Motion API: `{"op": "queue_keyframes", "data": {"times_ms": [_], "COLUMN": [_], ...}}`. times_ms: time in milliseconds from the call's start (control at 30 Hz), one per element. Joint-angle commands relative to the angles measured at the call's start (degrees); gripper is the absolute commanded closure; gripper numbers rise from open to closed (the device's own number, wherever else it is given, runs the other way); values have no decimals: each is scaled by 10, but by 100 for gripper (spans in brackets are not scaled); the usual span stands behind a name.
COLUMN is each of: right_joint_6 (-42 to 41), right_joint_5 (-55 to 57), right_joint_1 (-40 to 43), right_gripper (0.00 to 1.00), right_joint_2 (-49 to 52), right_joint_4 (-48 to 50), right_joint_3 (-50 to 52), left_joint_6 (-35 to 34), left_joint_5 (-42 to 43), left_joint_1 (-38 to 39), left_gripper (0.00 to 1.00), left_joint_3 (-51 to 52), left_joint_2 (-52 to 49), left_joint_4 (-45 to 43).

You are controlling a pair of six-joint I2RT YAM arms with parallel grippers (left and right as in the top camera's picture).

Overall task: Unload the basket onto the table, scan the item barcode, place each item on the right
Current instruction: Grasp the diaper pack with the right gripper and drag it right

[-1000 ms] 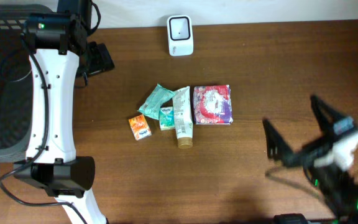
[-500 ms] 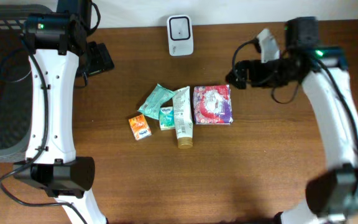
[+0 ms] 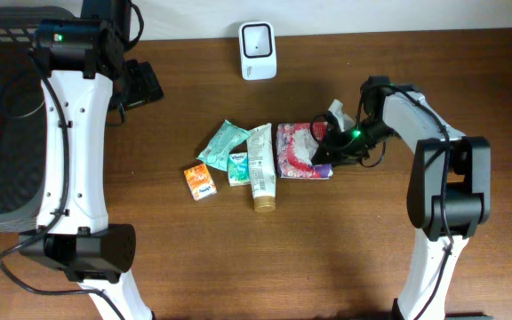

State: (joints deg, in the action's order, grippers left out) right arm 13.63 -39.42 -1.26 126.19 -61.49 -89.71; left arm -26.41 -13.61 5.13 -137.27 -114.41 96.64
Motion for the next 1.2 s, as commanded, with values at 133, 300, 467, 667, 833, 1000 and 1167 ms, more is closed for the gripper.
{"op": "queue_keyframes", "data": {"times_ms": [133,300,467,667,833,1000,1167], "right_joint_6": [-6,-182,-370,-368,-317,-74,-5], "right_joint_5": [12,304,626,616,530,254,167], "right_joint_1": [3,-13,-82,-182,-127,94,224], "right_gripper": [96,96,96,94,18,4,4], "right_joint_2": [5,-79,-118,-113,-114,-112,-111], "right_joint_4": [-70,-145,-192,-89,-167,-195,-139], "right_joint_3": [-42,-158,-149,-48,-171,-170,-65], "left_joint_6": [-1,-1,-1,-1,-1,-1,-1], "left_joint_5": [-6,-6,-6,-6,-6,-6,-6], "left_joint_1": [3,8,8,8,8,8,8], "left_gripper": [1,1,1,1,1,1,1], "left_joint_3": [-6,-6,-6,-6,-6,-6,-6], "left_joint_2": [16,16,16,16,16,16,16], "left_joint_4": [1,1,1,1,1,1,1]}}
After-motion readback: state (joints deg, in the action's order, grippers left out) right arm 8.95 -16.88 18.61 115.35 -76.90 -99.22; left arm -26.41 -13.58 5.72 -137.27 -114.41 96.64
